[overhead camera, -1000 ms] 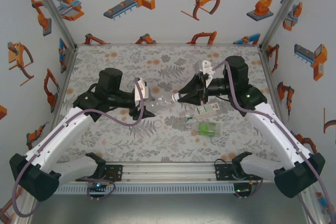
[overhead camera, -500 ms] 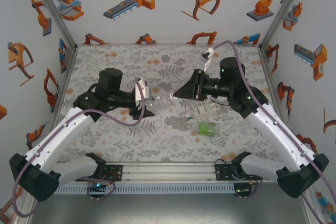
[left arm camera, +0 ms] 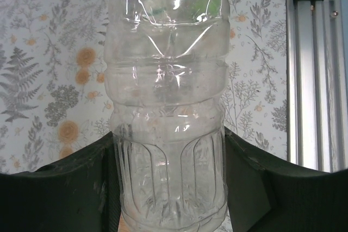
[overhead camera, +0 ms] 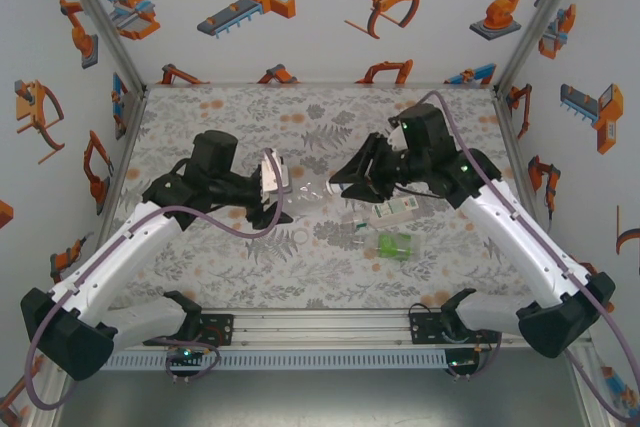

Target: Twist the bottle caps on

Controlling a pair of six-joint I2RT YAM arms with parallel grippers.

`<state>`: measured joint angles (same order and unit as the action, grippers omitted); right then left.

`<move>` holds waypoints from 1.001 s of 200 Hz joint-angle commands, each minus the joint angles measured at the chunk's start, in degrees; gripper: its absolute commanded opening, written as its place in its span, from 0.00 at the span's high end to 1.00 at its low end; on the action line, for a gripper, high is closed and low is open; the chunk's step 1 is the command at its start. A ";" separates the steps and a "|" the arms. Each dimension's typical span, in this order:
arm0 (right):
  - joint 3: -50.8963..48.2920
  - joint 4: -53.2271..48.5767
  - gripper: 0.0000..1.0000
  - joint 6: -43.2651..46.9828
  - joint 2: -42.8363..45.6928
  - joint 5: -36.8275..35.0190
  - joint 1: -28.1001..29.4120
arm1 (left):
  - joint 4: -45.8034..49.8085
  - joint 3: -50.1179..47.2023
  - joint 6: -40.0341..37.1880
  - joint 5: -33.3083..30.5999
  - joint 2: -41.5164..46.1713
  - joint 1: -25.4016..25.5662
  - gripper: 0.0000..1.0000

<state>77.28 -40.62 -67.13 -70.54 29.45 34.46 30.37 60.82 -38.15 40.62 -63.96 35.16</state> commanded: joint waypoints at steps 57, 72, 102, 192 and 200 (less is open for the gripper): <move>7.59 -0.84 0.36 50.98 5.10 0.91 0.00 | -2.27 2.19 -2.01 3.06 0.51 -0.28 1.00; 4.72 5.58 0.36 62.53 7.47 6.97 0.00 | -2.25 2.23 -1.80 4.61 0.51 -0.29 1.00; 1.72 9.90 0.35 86.37 9.06 21.21 0.00 | -2.33 2.06 -1.83 7.38 0.81 -0.21 1.00; 0.71 11.59 0.47 95.96 4.98 27.04 -0.14 | -1.73 1.51 -1.67 10.75 2.31 -0.18 1.00; 0.48 11.47 0.48 95.88 4.99 26.99 -0.27 | -1.65 1.47 -1.66 10.81 2.41 -0.18 1.00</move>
<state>78.56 -30.94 25.85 -65.84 53.65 34.59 28.80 61.58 -38.79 48.75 -62.67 35.05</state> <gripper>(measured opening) 0.534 0.585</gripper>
